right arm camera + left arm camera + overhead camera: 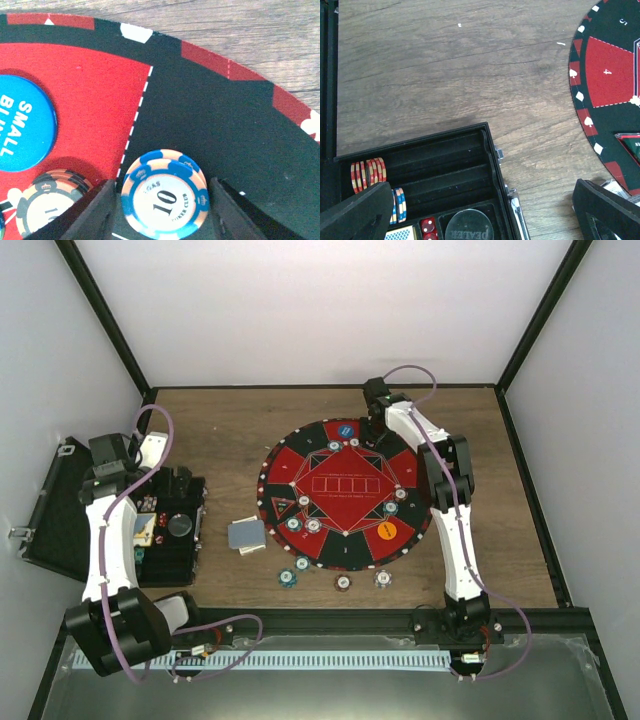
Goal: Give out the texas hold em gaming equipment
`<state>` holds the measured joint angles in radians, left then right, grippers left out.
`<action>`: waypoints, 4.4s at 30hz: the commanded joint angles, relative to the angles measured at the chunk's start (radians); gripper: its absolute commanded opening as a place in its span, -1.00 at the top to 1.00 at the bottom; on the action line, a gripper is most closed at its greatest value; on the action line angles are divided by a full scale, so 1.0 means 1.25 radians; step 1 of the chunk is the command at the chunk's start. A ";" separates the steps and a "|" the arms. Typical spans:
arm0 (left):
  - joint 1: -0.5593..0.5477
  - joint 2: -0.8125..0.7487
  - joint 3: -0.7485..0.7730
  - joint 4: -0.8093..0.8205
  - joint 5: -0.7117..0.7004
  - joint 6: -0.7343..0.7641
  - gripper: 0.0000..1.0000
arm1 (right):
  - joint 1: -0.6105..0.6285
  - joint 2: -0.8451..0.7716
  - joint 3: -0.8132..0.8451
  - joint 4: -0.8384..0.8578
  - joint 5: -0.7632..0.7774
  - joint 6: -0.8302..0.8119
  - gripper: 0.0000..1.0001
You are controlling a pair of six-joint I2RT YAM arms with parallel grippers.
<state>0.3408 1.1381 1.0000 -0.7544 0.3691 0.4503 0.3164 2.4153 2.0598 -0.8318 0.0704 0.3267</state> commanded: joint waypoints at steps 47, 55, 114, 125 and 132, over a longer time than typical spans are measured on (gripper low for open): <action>0.001 -0.018 0.015 -0.015 0.008 0.009 -1.00 | 0.592 -0.894 -1.103 -0.052 0.050 0.569 -0.41; 0.001 -0.015 0.016 -0.014 0.009 0.006 -1.00 | 0.592 -0.914 -1.141 -0.027 0.035 0.569 -0.33; 0.001 -0.008 0.001 -0.019 0.009 0.054 -1.00 | -0.086 -0.577 -0.705 0.160 0.014 0.082 0.50; 0.001 0.002 -0.016 -0.013 0.003 0.077 -1.00 | -0.124 -0.376 -0.596 0.176 0.029 0.060 0.51; 0.001 0.000 -0.021 -0.020 0.019 0.097 -1.00 | -0.125 -0.355 -0.602 0.164 0.009 0.069 0.35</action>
<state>0.3405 1.1397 0.9836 -0.7738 0.3687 0.5331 0.1661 1.9415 1.2900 -0.6300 0.1020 0.4152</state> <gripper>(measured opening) 0.999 0.418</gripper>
